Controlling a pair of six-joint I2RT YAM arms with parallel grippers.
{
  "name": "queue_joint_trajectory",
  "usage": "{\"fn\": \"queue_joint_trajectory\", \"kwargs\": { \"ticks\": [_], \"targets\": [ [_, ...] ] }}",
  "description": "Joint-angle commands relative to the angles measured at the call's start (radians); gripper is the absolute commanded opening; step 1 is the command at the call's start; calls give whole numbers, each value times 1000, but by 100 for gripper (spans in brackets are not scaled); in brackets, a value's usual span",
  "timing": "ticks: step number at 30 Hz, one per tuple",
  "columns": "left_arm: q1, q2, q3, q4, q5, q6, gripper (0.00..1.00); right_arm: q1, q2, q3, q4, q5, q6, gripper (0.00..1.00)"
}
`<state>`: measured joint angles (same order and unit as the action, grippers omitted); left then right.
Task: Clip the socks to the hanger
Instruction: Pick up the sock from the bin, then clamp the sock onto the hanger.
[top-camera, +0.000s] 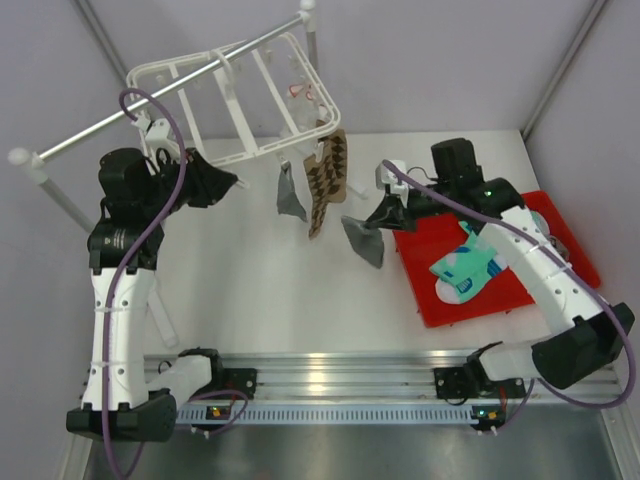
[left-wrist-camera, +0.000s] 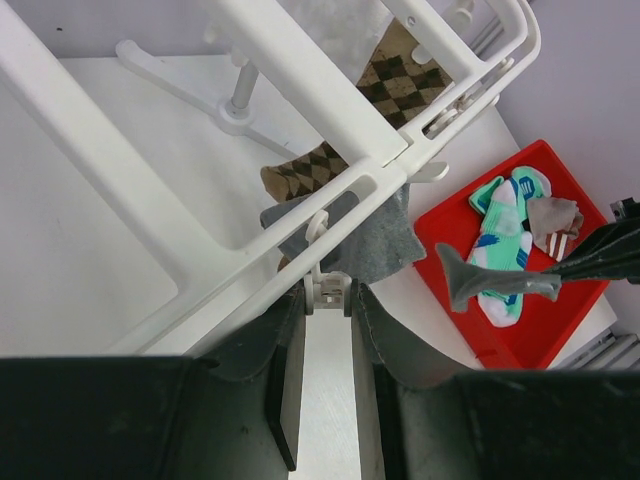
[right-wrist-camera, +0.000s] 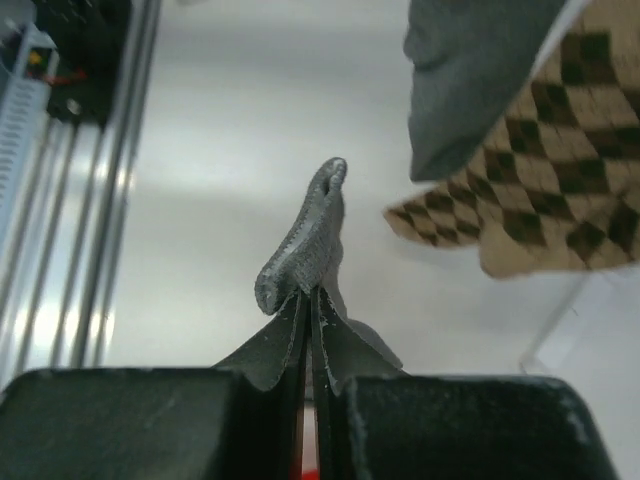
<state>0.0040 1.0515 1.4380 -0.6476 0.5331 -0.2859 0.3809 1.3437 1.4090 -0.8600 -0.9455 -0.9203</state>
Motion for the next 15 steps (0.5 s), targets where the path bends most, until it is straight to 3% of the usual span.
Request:
{"fn": "queue_joint_trajectory", "kwargs": {
  "ticks": [1, 5, 9, 15],
  "targets": [
    [1, 7, 35, 3, 53, -24, 0, 145, -26, 1, 316, -49, 498, 0],
    [-1, 7, 36, 6, 62, -27, 0, 295, 14, 8, 513, 71, 659, 0],
    [1, 5, 36, 5, 62, -35, 0, 409, 93, 33, 708, 363, 852, 0],
    [-1, 4, 25, 3, 57, -59, 0, 553, 173, 44, 886, 770, 942, 0]
  ]
}}
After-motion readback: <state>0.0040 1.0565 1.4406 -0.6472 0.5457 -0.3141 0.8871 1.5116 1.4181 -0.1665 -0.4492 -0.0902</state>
